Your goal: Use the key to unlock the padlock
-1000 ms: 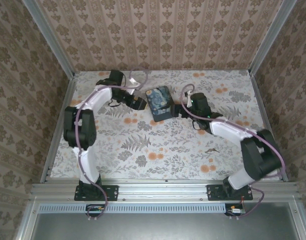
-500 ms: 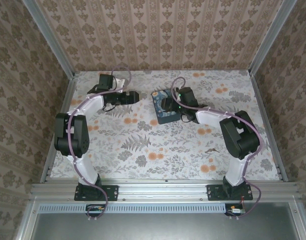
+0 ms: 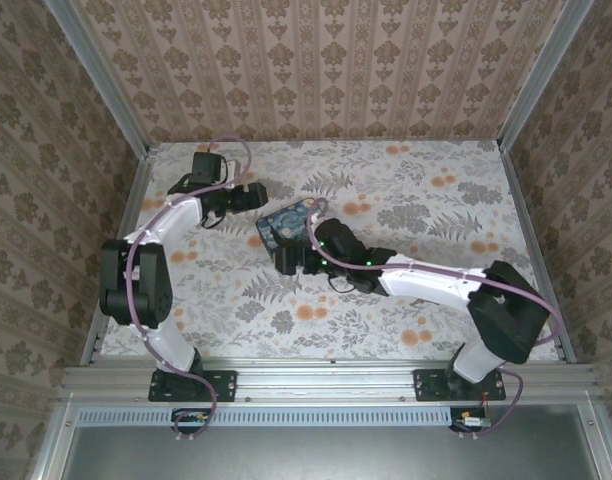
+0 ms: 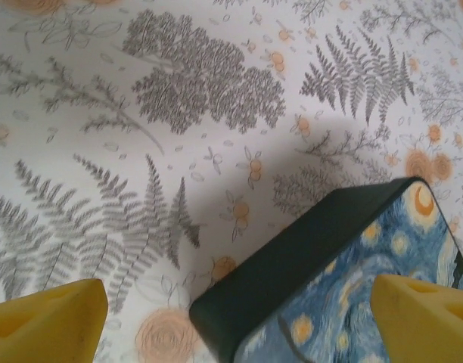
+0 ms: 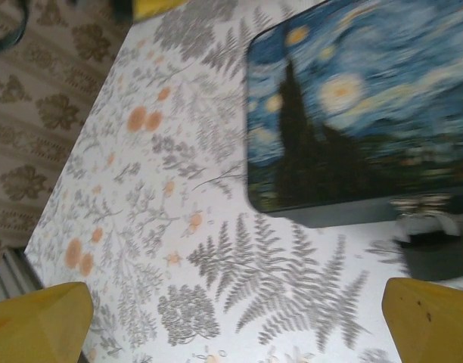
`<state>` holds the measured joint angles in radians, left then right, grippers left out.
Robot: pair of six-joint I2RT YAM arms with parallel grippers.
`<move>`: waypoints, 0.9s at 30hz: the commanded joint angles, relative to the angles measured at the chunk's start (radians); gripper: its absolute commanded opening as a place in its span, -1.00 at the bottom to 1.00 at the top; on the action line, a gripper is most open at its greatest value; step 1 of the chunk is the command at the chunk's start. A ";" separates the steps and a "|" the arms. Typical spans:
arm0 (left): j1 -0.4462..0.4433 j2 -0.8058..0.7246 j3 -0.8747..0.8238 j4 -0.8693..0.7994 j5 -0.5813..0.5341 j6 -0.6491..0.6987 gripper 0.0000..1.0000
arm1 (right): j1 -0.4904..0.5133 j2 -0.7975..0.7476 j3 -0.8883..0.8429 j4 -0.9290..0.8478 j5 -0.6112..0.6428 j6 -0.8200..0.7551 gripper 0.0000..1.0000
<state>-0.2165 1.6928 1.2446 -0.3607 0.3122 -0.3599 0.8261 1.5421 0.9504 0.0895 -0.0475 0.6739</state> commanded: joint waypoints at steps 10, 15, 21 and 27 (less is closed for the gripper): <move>-0.342 -0.353 -0.098 -0.271 -0.365 0.057 0.92 | -0.441 -0.333 -0.163 -0.688 0.261 0.084 0.45; -0.272 -0.389 -0.156 -0.122 -0.233 0.118 1.00 | -0.525 -0.418 -0.278 -0.776 0.258 0.181 0.11; -0.208 -0.399 -0.171 -0.147 -0.152 0.074 0.99 | -0.529 -0.456 -0.366 -0.780 0.255 0.337 0.17; -0.372 -0.342 -0.085 -0.263 -0.275 0.085 1.00 | -0.529 -0.444 -0.384 -0.771 0.250 0.370 0.16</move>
<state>-0.5488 1.3258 1.1034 -0.5552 0.0933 -0.2863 0.3008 1.1049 0.5907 -0.6643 0.1814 0.9901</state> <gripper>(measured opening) 0.997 0.581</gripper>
